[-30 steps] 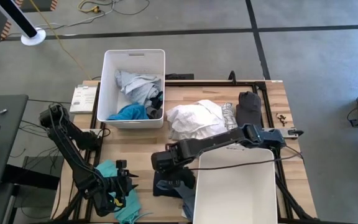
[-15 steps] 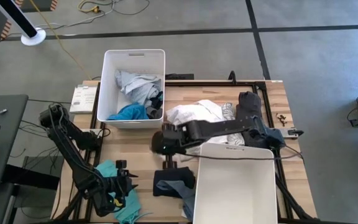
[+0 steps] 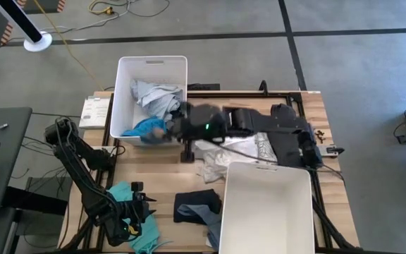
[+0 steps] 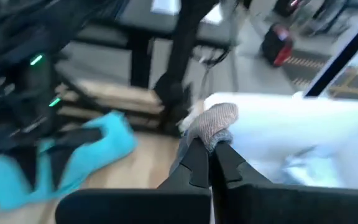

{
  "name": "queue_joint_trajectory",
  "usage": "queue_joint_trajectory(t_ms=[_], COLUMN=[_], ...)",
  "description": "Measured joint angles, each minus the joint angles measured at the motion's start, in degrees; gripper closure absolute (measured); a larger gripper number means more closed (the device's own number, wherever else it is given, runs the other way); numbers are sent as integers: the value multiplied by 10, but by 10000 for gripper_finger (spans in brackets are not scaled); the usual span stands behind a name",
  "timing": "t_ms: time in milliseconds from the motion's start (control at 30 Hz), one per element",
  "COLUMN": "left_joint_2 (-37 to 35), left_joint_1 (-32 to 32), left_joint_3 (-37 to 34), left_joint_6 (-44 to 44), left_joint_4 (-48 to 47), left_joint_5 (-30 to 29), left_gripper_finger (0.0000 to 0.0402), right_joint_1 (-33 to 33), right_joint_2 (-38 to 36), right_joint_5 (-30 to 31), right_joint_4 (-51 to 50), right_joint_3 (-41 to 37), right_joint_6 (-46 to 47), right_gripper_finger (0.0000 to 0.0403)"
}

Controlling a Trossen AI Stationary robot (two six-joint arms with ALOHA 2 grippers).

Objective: Sort clothes
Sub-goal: Put the blue sock into the top white laundry bin

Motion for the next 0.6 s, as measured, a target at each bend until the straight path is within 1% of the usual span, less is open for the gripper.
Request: queue_joint_trajectory(t_ms=[100,267,333,400,467,533,600], left_joint_2=[0,0,0,0,0,0,0], left_joint_1=[0,1,2,3,3,3,2], left_joint_3=[0,0,0,0,0,0,0], left_joint_6=[5,24,27,27,27,27,27], left_joint_4=[6,22,25,24,25,26,27], left_joint_5=[-1,-2,-3,-4,-4,-4,-5], left_gripper_finger=[246,246,246,246,246,246,246], right_joint_1=[-31,-88,-109,-131,-150,-170,-185], right_joint_2=[-2,10,22,31,50,61,77], right_joint_5=[-6,-52,-64,-73,-88,-101,-108], right_joint_4=[24,60,96,98,138,140,168], right_joint_3=[0,-2,-1,-3,-2,-3,-2], right_joint_6=[-8,-8,-8,-8,-3,9,15], right_gripper_finger=[403,403,403,403,403,403,403])
